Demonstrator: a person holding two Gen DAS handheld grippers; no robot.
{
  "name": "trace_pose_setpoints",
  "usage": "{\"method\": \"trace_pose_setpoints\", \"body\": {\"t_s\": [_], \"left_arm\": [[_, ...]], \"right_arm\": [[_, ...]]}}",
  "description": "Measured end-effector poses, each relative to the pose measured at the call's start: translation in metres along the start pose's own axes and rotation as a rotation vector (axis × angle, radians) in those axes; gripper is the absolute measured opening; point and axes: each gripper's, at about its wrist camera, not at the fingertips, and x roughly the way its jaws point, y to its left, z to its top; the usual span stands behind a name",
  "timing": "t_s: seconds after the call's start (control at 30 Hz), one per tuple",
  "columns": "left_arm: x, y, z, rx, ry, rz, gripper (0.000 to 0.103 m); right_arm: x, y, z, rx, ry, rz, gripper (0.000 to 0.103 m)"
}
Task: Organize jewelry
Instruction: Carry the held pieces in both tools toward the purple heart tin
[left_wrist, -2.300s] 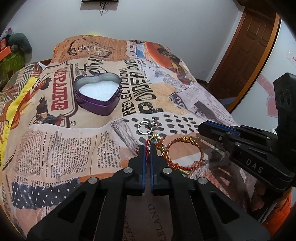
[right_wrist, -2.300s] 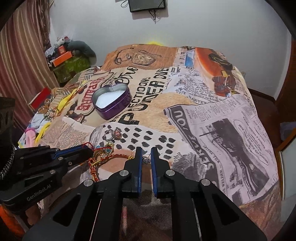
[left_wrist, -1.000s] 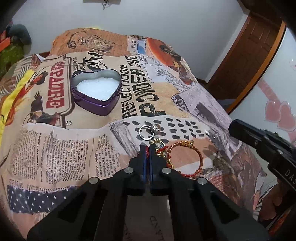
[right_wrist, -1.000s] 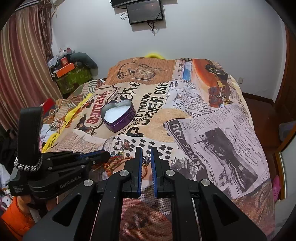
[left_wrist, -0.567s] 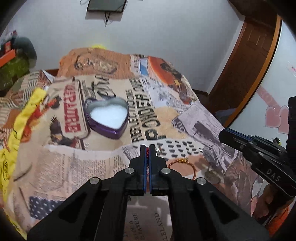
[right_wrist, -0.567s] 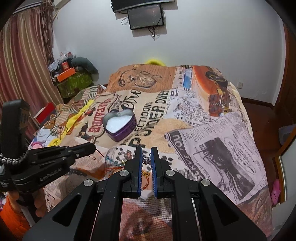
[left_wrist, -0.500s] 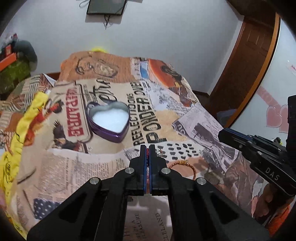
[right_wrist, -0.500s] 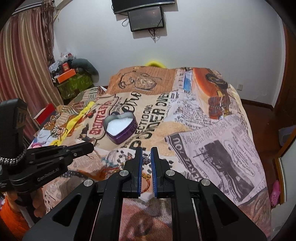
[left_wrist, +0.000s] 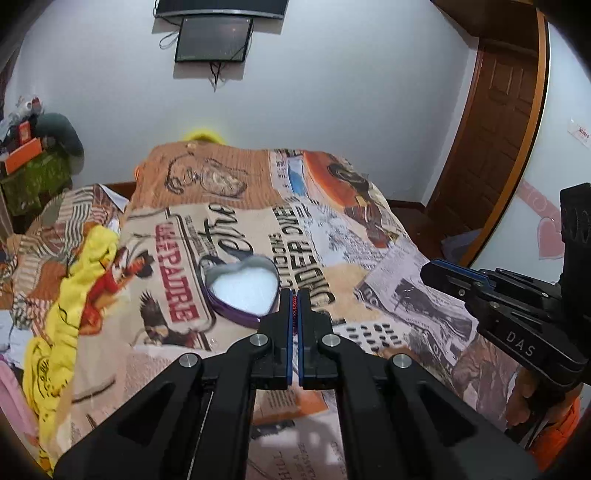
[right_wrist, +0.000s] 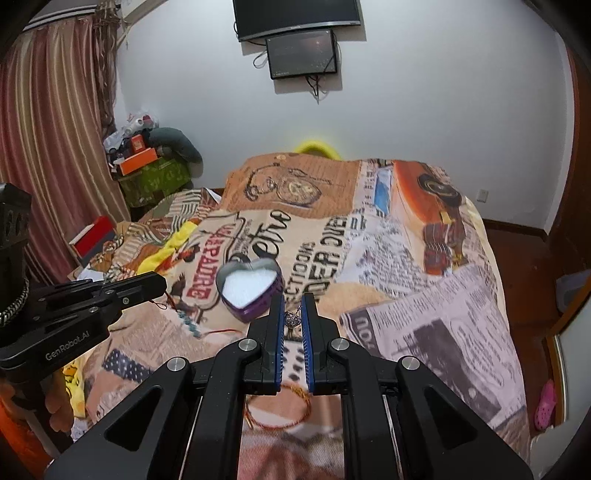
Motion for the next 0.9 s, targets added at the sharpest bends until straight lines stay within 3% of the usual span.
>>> {"method": "trace_pose_setpoints", "body": {"t_s": [0.9], "left_arm": [[0.036,0.032,0.057,0.006,-0.069,0.044,0.000]], "right_arm": [[0.065,0.033,0.049,-0.089,-0.007,0.068,0.008]]}}
